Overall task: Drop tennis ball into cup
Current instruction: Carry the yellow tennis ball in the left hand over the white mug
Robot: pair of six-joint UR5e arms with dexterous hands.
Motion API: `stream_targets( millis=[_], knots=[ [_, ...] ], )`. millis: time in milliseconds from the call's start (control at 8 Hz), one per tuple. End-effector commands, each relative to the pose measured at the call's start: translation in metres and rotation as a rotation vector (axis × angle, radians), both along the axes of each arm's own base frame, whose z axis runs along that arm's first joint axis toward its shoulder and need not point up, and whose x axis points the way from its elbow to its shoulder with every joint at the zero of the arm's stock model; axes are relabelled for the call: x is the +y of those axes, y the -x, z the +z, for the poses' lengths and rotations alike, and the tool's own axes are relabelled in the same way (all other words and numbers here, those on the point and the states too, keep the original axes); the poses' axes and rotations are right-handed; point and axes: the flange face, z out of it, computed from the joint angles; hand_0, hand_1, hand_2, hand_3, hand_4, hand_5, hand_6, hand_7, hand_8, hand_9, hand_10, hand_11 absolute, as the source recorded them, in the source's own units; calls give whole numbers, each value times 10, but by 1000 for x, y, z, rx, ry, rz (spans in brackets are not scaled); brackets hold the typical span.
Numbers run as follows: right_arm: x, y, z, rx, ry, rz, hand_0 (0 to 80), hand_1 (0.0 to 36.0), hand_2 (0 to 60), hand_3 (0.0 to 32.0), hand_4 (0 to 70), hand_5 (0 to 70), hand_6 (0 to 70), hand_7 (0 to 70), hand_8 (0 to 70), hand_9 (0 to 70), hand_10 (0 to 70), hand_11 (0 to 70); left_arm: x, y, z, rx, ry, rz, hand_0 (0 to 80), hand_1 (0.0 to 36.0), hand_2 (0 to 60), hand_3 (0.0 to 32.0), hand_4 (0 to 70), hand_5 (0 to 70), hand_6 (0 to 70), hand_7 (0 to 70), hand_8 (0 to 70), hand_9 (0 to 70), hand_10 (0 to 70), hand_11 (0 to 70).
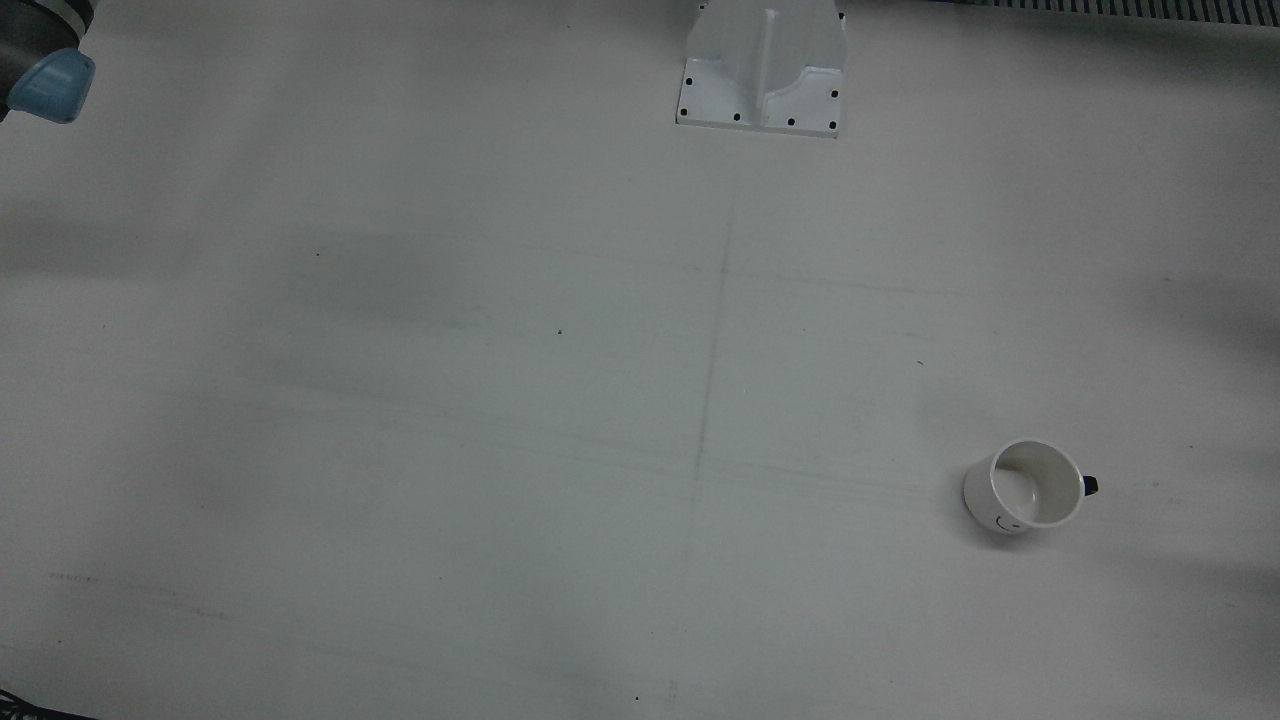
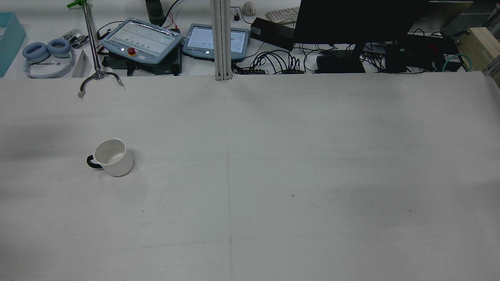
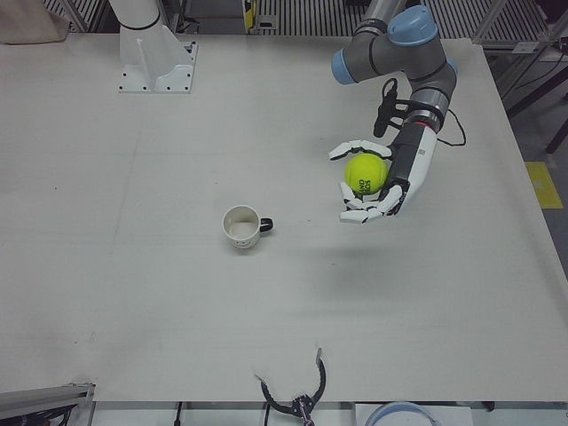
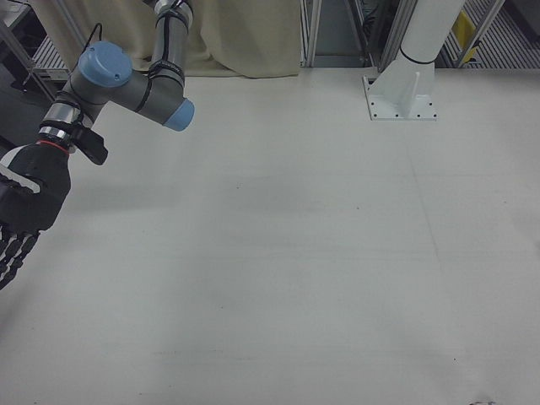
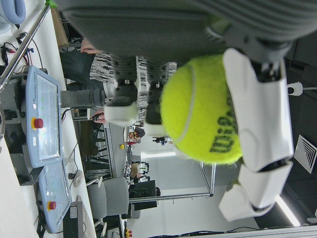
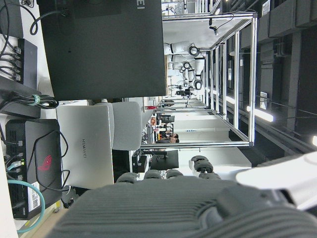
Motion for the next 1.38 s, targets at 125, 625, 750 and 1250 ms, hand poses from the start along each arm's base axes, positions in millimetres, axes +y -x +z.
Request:
stream_targets(
  millis=[125,625,750,1250],
  knots=[
    [0,0,0,0,0,0,0,0,0,0,0,0,0,0,0,0,0,0,1,-33,-3,-13,-10,55,548,185,276,0,226,246,700,700,489,623,526,700],
    [0,0,0,0,0,0,0,0,0,0,0,0,0,0,0,0,0,0,-8,-76,-25,-112,-66,78,532,170,284,0,234,241,700,700,483,613,537,700],
    [0,0,0,0,0,0,0,0,0,0,0,0,0,0,0,0,0,0,-9,-86,-30,-139,-87,75,534,174,298,0,233,246,700,700,487,610,534,700],
    [0,0,0,0,0,0,0,0,0,0,0,0,0,0,0,0,0,0,3,-157,-56,-139,-79,109,523,165,290,0,227,236,700,700,472,584,518,700]
  ],
)
